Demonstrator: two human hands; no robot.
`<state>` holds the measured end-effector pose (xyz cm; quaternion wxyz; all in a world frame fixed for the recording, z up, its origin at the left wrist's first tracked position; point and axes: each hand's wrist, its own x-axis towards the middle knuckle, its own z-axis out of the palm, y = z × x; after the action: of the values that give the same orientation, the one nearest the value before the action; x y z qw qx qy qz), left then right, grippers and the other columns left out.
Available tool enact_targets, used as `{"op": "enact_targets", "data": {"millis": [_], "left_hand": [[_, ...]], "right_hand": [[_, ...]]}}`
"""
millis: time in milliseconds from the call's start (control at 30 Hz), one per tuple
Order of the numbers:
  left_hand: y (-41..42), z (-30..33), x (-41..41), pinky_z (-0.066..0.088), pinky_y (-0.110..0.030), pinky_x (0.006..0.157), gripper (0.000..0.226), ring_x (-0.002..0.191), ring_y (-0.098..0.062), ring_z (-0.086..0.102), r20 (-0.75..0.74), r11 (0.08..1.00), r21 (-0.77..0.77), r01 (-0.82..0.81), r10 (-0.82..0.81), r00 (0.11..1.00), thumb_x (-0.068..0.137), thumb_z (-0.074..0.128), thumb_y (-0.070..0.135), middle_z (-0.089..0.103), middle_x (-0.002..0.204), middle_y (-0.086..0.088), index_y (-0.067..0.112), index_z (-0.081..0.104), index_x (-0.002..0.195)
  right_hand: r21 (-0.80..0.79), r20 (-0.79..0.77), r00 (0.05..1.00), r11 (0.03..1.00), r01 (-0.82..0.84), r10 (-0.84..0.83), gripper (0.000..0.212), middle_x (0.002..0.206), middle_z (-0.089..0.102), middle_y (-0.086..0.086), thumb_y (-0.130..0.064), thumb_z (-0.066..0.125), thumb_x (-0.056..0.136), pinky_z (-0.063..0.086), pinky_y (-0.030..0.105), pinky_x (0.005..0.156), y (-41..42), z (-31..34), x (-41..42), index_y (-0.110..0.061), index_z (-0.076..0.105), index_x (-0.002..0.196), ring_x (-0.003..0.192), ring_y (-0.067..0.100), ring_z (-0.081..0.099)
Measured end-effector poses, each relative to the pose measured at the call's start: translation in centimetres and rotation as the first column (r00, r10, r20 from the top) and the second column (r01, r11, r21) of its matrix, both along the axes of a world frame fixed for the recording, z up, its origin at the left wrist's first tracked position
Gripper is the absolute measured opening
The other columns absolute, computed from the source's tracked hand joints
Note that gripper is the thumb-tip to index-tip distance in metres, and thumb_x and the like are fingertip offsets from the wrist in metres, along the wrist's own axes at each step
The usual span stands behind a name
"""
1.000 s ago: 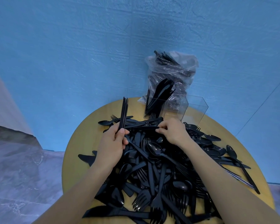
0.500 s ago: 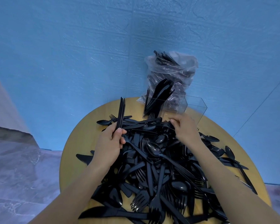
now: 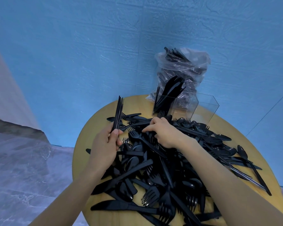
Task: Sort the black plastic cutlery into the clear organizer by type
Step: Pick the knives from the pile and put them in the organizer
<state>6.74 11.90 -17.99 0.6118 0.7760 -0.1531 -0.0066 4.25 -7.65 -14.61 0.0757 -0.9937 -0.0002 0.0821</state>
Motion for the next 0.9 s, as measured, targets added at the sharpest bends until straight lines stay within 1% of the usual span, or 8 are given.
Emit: {"op": "enact_targets", "data": {"millis": [133,267,367,433,533,633,767,900], "left_hand": [[-0.1,-1.0,-0.3,0.039,-0.010,0.053,0.023,0.058,-0.009,0.048,-0.002,0.999,0.044,0.003,-0.002,1.000,0.101,0.037,0.021,0.054,0.065,0.000,0.023,0.058,0.093],[-0.7,-1.3,-0.3,0.046,-0.027,0.065,0.025,0.062,-0.010,0.051,0.024,0.999,0.037,0.007,-0.008,1.000,0.101,0.037,0.020,0.054,0.065,0.001,0.033,0.057,0.093],[-0.9,-1.2,-0.4,0.048,-0.034,0.069,0.029,0.064,-0.011,0.052,0.042,0.999,0.049,0.007,-0.009,0.999,0.100,0.038,0.019,0.055,0.066,0.001,0.041,0.053,0.092],[-1.2,-1.1,-0.5,0.049,-0.034,0.069,0.031,0.065,-0.011,0.053,0.061,0.999,0.054,0.008,-0.011,0.998,0.100,0.038,0.018,0.055,0.066,0.000,0.045,0.052,0.090],[-1.7,-1.0,-0.6,0.048,-0.030,0.067,0.033,0.063,-0.008,0.052,0.090,0.999,0.047,0.021,-0.025,0.996,0.100,0.038,0.018,0.056,0.066,-0.001,0.047,0.051,0.090],[-2.3,-1.0,-0.4,0.048,-0.031,0.067,0.030,0.063,-0.011,0.052,0.112,0.998,0.057,0.041,-0.047,0.993,0.100,0.038,0.018,0.057,0.068,-0.004,0.043,0.053,0.091],[-3.1,-1.0,-0.3,0.047,-0.029,0.065,0.023,0.062,-0.009,0.051,0.119,0.995,0.087,0.054,-0.064,0.991,0.101,0.038,0.018,0.054,0.067,0.001,0.028,0.058,0.099],[-3.9,-0.9,-0.3,0.047,-0.029,0.067,0.021,0.062,-0.010,0.051,0.110,0.995,0.078,0.067,-0.075,0.991,0.100,0.038,0.018,0.056,0.069,-0.002,0.027,0.056,0.105]], "right_hand": [[-0.027,0.039,0.999,1.000,-0.010,0.011,0.043,0.122,0.038,0.003,-0.001,0.049,0.093,0.035,0.029,0.091,-0.5,-0.3,0.2,-0.024,0.052,0.130,0.113,0.022,0.033],[-0.054,0.139,0.989,0.998,-0.036,0.043,0.024,0.117,0.042,0.002,-0.005,0.054,0.090,0.033,0.026,0.086,-1.0,-0.6,0.1,-0.017,0.058,0.111,0.111,0.021,0.036],[-0.099,0.220,0.973,0.994,-0.045,0.066,0.020,0.115,0.048,0.000,-0.011,0.056,0.091,0.034,0.029,0.089,-1.8,-0.6,-0.4,-0.017,0.062,0.109,0.109,0.020,0.039],[-0.092,0.281,0.958,0.995,-0.042,0.067,0.018,0.114,0.054,0.000,-0.014,0.059,0.090,0.035,0.031,0.091,-2.5,-0.6,-0.7,-0.017,0.066,0.106,0.106,0.021,0.042],[-0.054,0.424,0.905,0.998,-0.029,0.049,0.013,0.101,0.063,0.001,-0.011,0.069,0.082,0.040,0.038,0.084,-3.7,-0.7,-1.3,-0.016,0.071,0.093,0.098,0.025,0.049],[0.004,0.522,0.853,1.000,-0.013,0.008,0.013,0.092,0.067,-0.002,-0.010,0.077,0.073,0.044,0.043,0.080,-5.0,-0.3,-2.0,-0.017,0.072,0.083,0.095,0.027,0.054],[0.006,0.578,0.816,1.000,-0.029,0.020,0.015,0.093,0.070,-0.003,-0.007,0.077,0.073,0.046,0.044,0.082,-6.3,1.0,-3.1,-0.017,0.074,0.084,0.094,0.026,0.058],[0.059,0.657,0.754,0.997,-0.046,-0.004,0.019,0.095,0.071,-0.001,0.001,0.072,0.076,0.048,0.035,0.074,-6.9,1.4,-4.0,-0.014,0.075,0.088,0.089,0.026,0.060]]}}
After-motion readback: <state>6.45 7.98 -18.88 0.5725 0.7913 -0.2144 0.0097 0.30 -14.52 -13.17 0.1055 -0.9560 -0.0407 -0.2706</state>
